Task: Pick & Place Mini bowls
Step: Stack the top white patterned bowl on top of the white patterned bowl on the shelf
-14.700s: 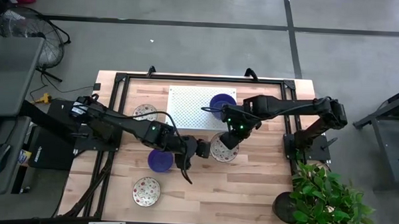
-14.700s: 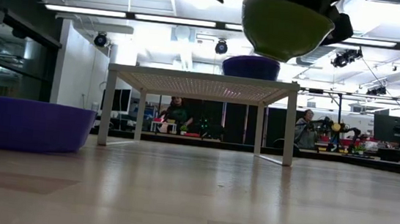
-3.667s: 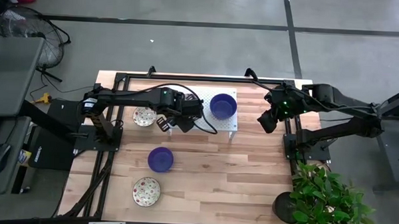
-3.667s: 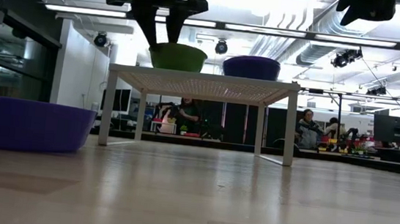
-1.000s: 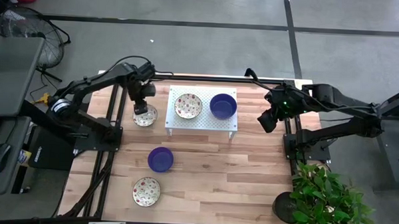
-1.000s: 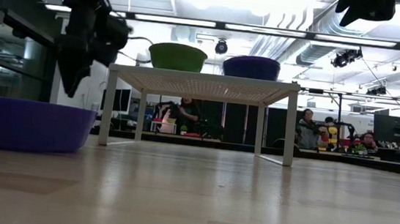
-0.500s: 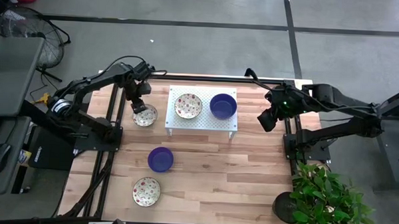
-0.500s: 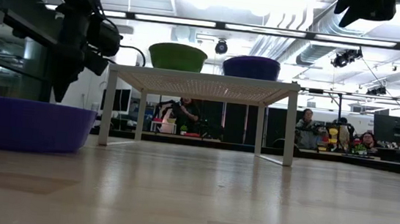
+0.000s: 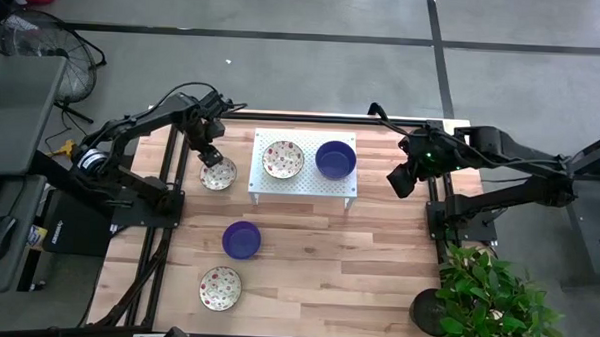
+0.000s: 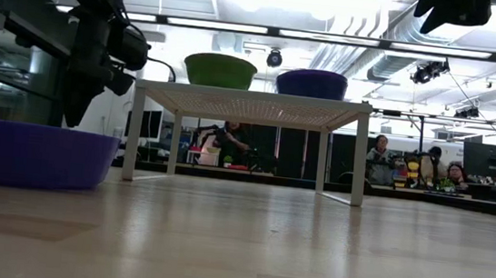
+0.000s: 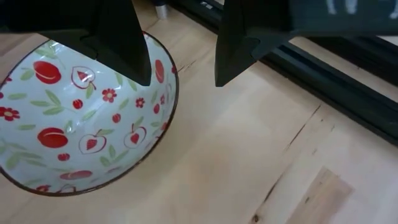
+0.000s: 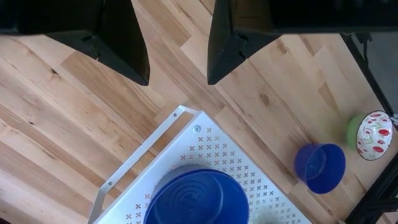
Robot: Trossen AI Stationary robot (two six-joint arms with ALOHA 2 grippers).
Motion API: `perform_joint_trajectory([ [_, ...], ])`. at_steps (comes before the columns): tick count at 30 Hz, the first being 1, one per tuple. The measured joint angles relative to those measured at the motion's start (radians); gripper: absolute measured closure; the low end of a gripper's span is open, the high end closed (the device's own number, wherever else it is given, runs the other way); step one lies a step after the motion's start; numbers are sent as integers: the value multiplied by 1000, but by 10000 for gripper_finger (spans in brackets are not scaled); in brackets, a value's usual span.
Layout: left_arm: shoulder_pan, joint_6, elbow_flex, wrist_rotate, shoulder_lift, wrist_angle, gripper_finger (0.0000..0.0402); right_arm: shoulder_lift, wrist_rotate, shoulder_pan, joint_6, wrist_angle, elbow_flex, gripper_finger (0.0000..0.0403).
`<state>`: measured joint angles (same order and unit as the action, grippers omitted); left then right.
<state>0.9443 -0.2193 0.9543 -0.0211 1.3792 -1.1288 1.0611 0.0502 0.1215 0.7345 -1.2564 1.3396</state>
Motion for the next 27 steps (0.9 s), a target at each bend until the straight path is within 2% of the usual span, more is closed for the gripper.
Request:
perform_joint_trajectory([
  [27,-2,-67,-1,-27,178,48,227,0,7,0,-1,2,0,253],
])
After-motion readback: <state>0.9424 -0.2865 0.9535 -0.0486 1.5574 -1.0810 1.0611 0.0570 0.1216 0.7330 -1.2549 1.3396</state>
